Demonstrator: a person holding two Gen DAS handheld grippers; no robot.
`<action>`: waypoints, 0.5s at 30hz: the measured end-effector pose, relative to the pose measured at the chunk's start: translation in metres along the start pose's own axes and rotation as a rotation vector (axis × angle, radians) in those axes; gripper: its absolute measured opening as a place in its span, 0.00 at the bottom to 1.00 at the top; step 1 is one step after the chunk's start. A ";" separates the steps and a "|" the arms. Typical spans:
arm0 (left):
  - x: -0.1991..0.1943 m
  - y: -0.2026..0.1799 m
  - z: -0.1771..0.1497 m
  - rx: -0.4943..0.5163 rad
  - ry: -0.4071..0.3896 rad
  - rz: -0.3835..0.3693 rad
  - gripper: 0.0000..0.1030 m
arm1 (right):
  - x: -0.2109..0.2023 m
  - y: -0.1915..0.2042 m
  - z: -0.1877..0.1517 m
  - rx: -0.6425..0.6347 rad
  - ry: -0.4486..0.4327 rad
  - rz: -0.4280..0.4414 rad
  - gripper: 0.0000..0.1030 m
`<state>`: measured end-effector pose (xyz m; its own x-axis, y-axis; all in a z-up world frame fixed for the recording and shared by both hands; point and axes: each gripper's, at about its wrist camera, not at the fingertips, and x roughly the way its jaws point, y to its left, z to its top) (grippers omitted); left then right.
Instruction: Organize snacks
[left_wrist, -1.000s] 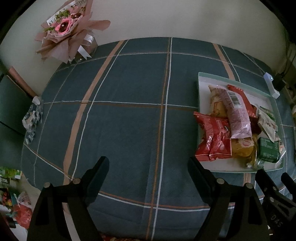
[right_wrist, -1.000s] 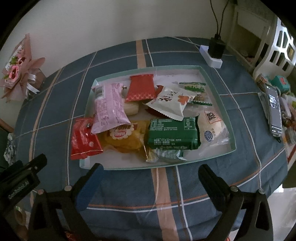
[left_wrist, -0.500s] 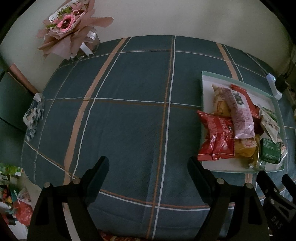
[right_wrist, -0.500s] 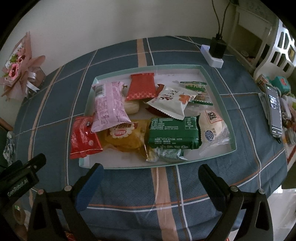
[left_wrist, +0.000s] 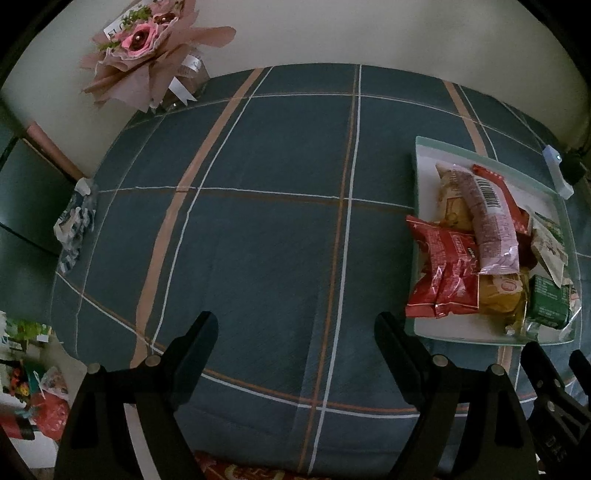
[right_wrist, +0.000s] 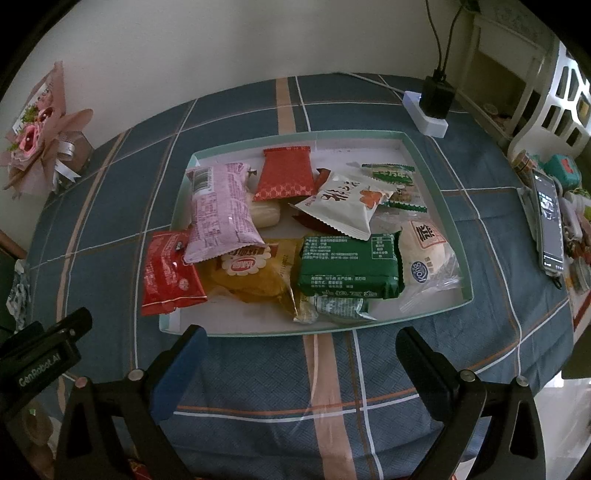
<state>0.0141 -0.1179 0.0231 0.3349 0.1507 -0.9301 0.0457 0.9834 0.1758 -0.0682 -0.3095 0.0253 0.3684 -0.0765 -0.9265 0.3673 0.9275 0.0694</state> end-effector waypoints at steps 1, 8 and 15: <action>0.000 0.001 0.000 -0.001 0.001 0.000 0.84 | 0.000 0.000 0.000 0.000 0.000 0.000 1.00; 0.000 0.003 -0.001 -0.003 -0.001 0.000 0.85 | 0.001 0.000 0.000 -0.008 0.004 0.000 1.00; 0.000 0.005 -0.002 -0.007 -0.002 0.001 0.84 | 0.002 0.000 0.000 -0.009 0.005 0.000 1.00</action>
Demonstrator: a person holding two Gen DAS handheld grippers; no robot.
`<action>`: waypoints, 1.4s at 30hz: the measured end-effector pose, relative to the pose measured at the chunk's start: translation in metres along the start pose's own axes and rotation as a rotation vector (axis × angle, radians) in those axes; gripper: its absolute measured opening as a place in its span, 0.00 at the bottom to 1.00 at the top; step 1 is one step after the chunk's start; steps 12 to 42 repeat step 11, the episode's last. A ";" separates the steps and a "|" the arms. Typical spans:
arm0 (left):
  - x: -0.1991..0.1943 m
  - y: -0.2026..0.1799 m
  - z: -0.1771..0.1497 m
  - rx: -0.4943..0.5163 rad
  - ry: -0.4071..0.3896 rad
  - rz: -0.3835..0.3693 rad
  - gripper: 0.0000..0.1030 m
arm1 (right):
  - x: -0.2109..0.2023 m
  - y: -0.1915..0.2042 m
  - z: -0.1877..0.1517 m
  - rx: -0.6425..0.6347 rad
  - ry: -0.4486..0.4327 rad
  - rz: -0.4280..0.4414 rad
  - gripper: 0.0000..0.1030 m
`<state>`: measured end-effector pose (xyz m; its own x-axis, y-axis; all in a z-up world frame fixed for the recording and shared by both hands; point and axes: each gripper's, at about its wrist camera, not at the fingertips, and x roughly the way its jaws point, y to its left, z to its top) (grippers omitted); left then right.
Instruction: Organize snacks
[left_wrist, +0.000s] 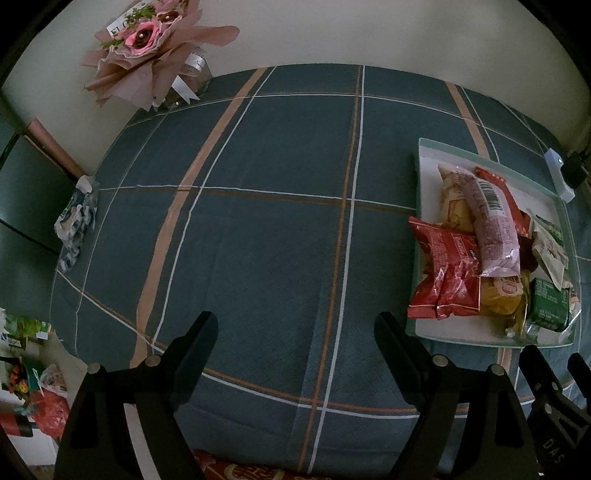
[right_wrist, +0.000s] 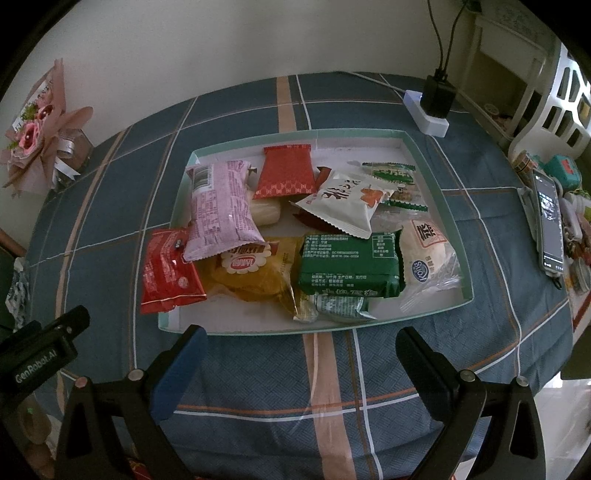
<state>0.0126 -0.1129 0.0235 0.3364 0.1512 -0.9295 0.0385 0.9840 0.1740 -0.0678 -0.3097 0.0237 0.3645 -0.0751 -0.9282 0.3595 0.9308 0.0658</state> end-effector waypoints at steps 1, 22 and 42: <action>0.000 0.000 0.000 0.001 0.000 0.000 0.84 | 0.000 0.000 0.000 0.000 0.000 0.000 1.00; -0.003 0.002 0.000 -0.006 -0.013 -0.006 0.85 | 0.000 0.000 -0.001 0.000 0.001 0.000 1.00; -0.003 0.002 0.000 -0.006 -0.013 -0.006 0.85 | 0.000 0.000 -0.001 0.000 0.001 0.000 1.00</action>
